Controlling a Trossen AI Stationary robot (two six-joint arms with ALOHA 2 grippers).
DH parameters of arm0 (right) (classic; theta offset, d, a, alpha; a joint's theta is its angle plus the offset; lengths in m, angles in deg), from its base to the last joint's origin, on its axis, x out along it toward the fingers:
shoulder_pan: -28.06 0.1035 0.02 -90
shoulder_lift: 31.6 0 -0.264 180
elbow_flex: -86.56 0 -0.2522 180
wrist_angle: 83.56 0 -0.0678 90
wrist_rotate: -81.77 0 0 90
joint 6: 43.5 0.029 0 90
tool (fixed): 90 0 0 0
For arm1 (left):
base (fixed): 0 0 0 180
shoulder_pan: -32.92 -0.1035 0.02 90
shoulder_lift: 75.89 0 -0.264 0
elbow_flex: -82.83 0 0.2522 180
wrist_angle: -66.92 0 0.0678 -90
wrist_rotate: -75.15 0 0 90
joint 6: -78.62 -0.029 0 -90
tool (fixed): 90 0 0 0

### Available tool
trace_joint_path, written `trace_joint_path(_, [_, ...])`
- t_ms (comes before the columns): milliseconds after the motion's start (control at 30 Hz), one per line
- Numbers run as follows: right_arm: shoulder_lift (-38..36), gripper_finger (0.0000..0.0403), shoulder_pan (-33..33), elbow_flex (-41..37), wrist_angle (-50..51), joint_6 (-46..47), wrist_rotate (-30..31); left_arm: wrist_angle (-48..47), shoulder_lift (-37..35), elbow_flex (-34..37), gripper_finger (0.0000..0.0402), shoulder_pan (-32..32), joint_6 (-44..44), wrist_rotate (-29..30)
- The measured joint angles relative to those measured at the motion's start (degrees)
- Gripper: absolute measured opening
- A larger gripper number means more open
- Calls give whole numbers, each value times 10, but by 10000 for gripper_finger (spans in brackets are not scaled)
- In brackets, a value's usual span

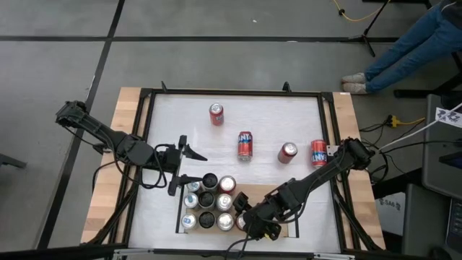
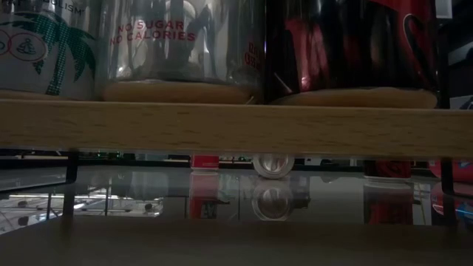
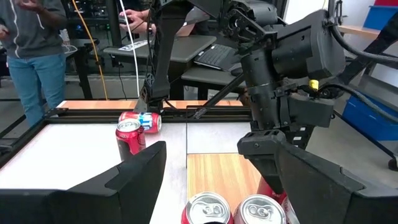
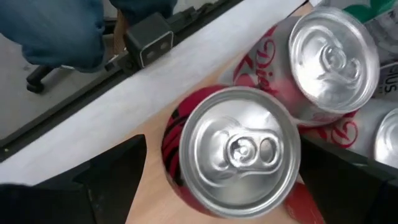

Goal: Place canned beverage on shelf
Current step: Put the left red soda can on the shelf

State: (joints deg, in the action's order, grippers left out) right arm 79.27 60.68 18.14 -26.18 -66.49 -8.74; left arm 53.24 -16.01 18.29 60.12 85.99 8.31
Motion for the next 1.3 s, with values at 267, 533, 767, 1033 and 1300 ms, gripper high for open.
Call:
trace_joint_path(267, [9, 377, 0, 0, 9, 0, 5, 0, 0, 0, 293, 0, 0, 0])
trace_joint_path(533, [14, 309, 0, 0, 8, 10, 10, 0, 0, 0, 293, 0, 0, 0])
trace_joint_path(767, [14, 303, 0, 0, 9, 91, 19, 0, 0, 0, 293, 0, 0, 0])
trace_joint_path(1033, [14, 312, 0, 0, 10, 218, 37, 0, 0, 0, 293, 0, 0, 0])
trace_joint_path(1300, [14, 311, 15, 0, 12, 287, 75, 0, 0, 0, 293, 0, -3, 0])
